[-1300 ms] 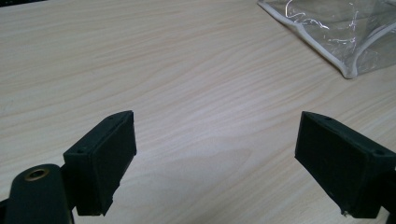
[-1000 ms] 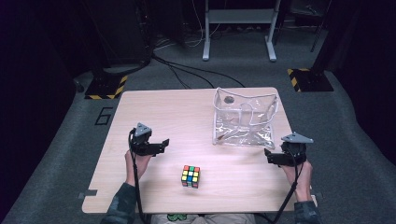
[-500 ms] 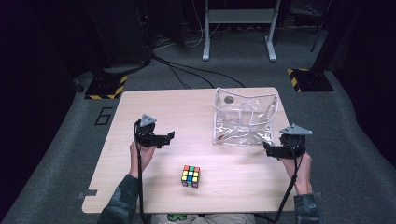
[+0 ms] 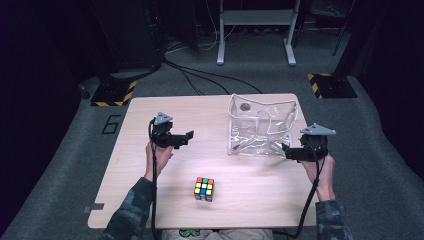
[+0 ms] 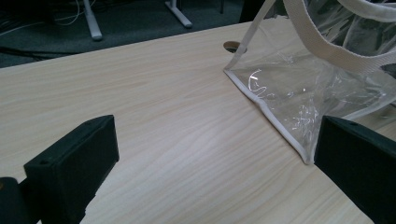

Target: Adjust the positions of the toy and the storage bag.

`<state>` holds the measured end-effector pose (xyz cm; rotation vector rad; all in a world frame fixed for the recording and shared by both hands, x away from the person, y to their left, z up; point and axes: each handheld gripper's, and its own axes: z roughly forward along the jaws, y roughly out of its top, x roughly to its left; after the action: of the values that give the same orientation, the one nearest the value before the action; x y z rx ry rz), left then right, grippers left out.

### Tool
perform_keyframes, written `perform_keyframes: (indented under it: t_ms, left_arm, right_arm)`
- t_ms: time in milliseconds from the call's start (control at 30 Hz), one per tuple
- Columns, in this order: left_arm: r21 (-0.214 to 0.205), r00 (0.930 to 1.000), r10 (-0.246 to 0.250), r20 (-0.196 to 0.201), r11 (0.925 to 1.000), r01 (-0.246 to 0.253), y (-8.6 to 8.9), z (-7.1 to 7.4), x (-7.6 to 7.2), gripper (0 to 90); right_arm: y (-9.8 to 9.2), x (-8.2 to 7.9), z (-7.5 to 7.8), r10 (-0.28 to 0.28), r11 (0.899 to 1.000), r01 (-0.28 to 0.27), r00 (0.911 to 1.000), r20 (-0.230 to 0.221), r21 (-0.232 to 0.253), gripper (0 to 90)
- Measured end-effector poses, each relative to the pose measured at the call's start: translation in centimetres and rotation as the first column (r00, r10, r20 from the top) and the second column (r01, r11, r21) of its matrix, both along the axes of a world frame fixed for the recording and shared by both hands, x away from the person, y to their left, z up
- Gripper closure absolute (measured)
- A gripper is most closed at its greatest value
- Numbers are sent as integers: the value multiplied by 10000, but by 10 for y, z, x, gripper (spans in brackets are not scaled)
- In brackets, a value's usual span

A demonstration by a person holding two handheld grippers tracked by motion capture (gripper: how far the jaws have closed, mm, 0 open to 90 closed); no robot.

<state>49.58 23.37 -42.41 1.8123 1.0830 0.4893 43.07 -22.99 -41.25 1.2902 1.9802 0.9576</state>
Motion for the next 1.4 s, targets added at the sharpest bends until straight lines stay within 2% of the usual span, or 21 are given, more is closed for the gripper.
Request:
perform_keyframes:
  t_ms: [133, 267, 500, 567, 767, 967, 1033, 1133, 1267, 1333, 1400]
  left_arm:
    - [-65, 9998, -101, -184, 9999, 99, -4, 2, 4, 0]
    - [24, 9998, -213, -59, 9998, 214, -10, 6, 8, 0]
    - [-251, 9994, -353, 43, 9991, 354, -17, 14, 16, 0]
    - [-573, 9986, -422, -318, 9975, 403, -20, 19, 21, 0]
    - [-588, 9977, -537, -417, 9970, 512, -28, 26, 27, 0]
    - [-647, 9977, -677, -61, 9956, 671, -40, 36, 34, 0]
    - [-760, 9965, -803, 211, 9938, 816, -47, 40, 37, 0]
    - [-863, 9958, -880, 245, 9922, 898, -52, 42, 39, 0]
    - [-569, 9932, -1062, 485, 9924, 1089, -66, 45, 45, 3]
    - [-539, 9928, -1070, 544, 9925, 1100, -71, 46, 48, 6]
    - [-675, 9941, -855, 660, 9937, 899, -75, 47, 51, 8]
  right_arm:
    - [2, 4, 5, 60, 10000, -60, 10000, 63, -19, 51]
    - [3, 8, 9, 128, 9999, -127, 9999, 84, -21, 52]
    - [8, 15, 17, 177, 9998, -177, 9997, 154, -33, 54]
    - [8, 16, 19, 181, 9998, -180, 9997, 186, -35, 55]
    - [8, 20, 24, 182, 9998, -181, 9994, 284, -30, 58]
    - [8, 29, 31, 116, 9999, -118, 9993, 358, 73, 63]
    - [8, 33, 32, 94, 9999, -97, 9992, 395, 59, 65]
    - [9, 35, 32, 69, 9999, -72, 9992, 381, 83, 68]
    - [8, 40, 33, -16, 9999, 10, 9992, 391, 130, 75]
    - [7, 42, 33, -64, 9999, 58, 9992, 386, 144, 77]
    - [6, 44, 32, -143, 9997, 136, 9992, 365, 192, 80]
